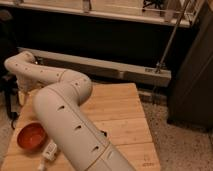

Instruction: Place the ceramic cup over the eraser

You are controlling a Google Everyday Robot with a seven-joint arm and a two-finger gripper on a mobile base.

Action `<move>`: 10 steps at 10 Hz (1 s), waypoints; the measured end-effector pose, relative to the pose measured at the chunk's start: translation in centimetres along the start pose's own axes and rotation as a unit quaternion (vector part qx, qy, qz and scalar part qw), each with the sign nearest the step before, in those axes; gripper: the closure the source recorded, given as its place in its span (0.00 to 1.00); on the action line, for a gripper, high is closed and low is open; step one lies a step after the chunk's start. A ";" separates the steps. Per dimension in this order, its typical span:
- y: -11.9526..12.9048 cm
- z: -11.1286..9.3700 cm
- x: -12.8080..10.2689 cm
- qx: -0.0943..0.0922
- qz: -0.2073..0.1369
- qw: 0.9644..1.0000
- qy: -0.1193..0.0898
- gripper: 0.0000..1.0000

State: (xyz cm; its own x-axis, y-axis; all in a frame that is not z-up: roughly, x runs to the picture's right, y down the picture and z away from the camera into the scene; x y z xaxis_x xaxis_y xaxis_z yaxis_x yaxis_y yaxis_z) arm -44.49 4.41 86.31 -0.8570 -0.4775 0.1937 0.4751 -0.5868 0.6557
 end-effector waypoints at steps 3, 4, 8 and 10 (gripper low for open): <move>0.6 0.8 -1.5 0.000 0.022 1.000 -0.004 0.20; 0.8 1.0 -2.0 0.000 0.027 1.000 -0.005 0.20; 0.0 2.1 -4.0 0.007 0.039 0.999 -0.014 0.36; -0.4 2.0 -4.6 0.003 0.037 0.999 -0.019 0.56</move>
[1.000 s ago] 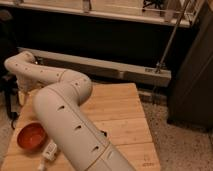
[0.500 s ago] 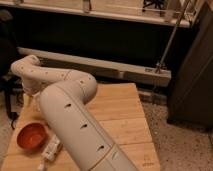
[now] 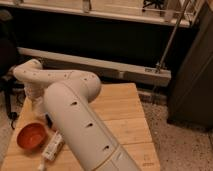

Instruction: Place the ceramic cup over the eraser

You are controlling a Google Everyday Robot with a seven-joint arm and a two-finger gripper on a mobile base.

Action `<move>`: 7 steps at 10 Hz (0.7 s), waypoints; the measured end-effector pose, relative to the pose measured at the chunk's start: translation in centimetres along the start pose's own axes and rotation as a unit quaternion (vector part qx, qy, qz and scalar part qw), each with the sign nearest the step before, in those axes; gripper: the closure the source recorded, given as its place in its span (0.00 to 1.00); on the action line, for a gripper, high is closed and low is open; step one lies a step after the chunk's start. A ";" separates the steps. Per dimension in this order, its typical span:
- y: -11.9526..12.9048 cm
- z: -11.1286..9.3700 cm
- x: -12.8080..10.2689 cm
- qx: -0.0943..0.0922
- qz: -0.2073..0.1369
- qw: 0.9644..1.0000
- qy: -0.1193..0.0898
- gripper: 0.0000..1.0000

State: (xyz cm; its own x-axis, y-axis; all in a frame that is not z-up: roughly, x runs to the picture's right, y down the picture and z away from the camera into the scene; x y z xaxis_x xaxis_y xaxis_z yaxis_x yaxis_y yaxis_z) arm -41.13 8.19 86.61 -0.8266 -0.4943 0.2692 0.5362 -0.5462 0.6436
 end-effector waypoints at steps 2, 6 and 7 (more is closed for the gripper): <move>0.1 -1.2 -0.3 -0.006 -0.005 1.000 0.002 0.76; -1.1 -8.6 -0.7 -0.012 -0.025 0.996 0.087 1.00; -2.0 -10.6 -2.3 -0.015 -0.029 0.994 0.106 1.00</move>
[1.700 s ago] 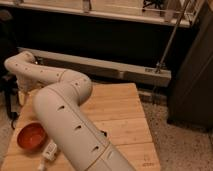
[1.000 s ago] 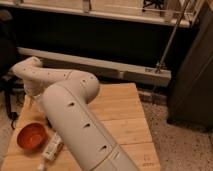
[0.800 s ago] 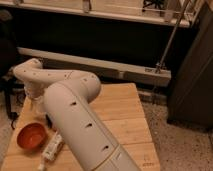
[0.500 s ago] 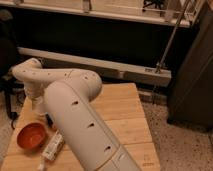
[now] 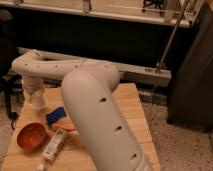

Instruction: Place the ceramic cup over the eraser

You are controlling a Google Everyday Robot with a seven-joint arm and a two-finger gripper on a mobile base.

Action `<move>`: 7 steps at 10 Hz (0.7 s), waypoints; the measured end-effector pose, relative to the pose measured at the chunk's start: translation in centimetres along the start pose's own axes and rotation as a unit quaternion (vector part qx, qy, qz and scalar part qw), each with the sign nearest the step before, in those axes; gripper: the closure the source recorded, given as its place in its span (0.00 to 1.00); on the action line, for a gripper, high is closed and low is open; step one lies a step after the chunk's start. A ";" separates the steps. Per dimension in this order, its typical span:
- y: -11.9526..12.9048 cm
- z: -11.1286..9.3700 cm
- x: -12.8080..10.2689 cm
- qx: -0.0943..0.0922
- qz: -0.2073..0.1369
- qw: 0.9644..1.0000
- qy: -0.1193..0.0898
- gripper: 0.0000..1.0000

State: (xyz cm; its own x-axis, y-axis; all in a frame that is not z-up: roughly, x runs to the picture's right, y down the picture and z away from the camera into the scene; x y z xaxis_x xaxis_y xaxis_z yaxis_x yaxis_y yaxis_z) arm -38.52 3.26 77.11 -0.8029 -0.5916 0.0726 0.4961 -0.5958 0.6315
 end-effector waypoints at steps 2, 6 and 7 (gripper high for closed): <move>-2.5 -3.3 -4.6 -0.002 0.005 1.000 0.005 1.00; -6.4 -6.9 -11.5 0.001 0.045 0.999 -0.003 1.00; -7.1 -7.3 -13.0 0.005 0.061 0.998 -0.007 1.00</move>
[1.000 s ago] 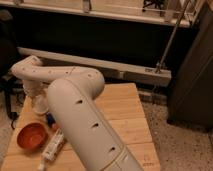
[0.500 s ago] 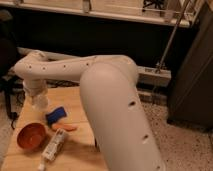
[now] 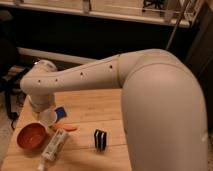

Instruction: Place the ceramic cup over the eraser

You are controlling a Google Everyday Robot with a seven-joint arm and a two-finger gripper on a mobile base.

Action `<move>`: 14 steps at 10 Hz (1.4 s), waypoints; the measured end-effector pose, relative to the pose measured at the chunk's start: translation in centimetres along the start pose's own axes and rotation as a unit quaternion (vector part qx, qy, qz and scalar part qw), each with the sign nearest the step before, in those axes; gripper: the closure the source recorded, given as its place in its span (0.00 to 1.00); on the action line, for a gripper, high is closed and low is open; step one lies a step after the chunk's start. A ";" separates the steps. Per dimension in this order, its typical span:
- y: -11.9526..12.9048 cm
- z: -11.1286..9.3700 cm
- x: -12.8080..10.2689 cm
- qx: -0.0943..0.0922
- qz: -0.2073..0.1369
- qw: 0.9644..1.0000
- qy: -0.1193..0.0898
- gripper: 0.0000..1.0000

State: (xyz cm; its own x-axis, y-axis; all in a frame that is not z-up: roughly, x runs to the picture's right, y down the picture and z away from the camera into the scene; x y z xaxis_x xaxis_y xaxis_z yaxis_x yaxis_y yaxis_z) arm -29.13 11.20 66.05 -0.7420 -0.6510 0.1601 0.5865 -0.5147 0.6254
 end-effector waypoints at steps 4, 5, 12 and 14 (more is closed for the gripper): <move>-0.5 0.3 -6.7 0.013 0.076 0.997 0.007 1.00; 0.1 0.3 -8.1 0.003 0.092 0.996 0.020 1.00; 6.7 -9.8 -4.2 -0.069 0.068 0.978 0.186 1.00; 6.0 -11.2 -4.6 -0.053 0.058 0.976 0.203 1.00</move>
State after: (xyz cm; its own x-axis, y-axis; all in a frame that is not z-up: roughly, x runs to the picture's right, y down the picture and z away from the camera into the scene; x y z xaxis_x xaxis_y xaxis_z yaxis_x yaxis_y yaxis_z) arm -18.57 4.80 60.53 -0.4925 -0.8641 -0.1040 0.7049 -0.4661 0.5346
